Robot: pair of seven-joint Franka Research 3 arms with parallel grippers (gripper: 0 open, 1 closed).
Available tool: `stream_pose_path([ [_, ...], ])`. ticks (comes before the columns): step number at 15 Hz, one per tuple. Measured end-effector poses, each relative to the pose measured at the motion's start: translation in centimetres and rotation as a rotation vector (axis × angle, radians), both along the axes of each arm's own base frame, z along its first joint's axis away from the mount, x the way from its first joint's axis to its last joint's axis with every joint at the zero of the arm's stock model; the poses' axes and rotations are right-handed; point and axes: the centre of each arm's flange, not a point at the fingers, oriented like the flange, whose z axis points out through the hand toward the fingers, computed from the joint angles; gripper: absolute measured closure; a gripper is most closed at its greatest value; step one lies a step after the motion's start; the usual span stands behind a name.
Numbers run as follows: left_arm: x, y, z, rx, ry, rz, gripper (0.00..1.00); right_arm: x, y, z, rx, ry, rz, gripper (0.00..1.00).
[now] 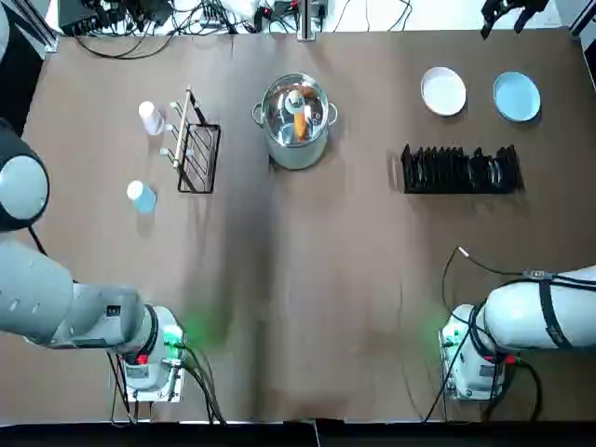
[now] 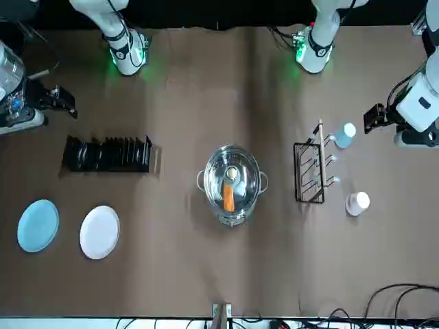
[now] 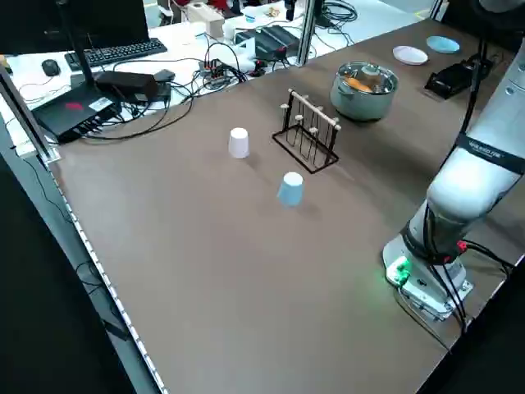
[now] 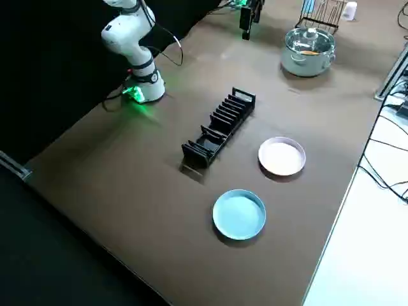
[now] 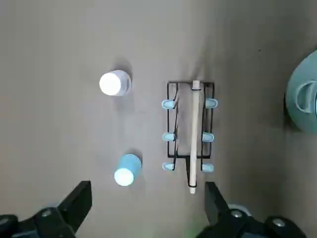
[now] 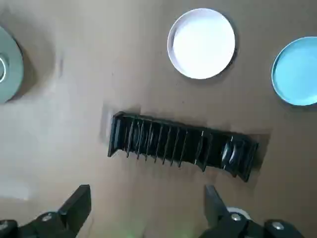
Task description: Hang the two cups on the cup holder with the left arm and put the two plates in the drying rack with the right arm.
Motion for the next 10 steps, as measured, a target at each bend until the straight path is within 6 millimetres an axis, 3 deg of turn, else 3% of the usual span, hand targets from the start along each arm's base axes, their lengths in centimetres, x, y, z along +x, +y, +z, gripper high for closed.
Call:
stream_pose_path([
  [5,0.0,0.0,0.0,0.000,0.001,-0.001,0.00,0.1,0.0,0.1,0.000,-0.007,-0.001,0.00],
  [10,0.6,0.6,-1.5,0.000,0.028,0.017,0.00,0.1,0.0,0.0,0.000,-0.006,0.000,0.00],
])
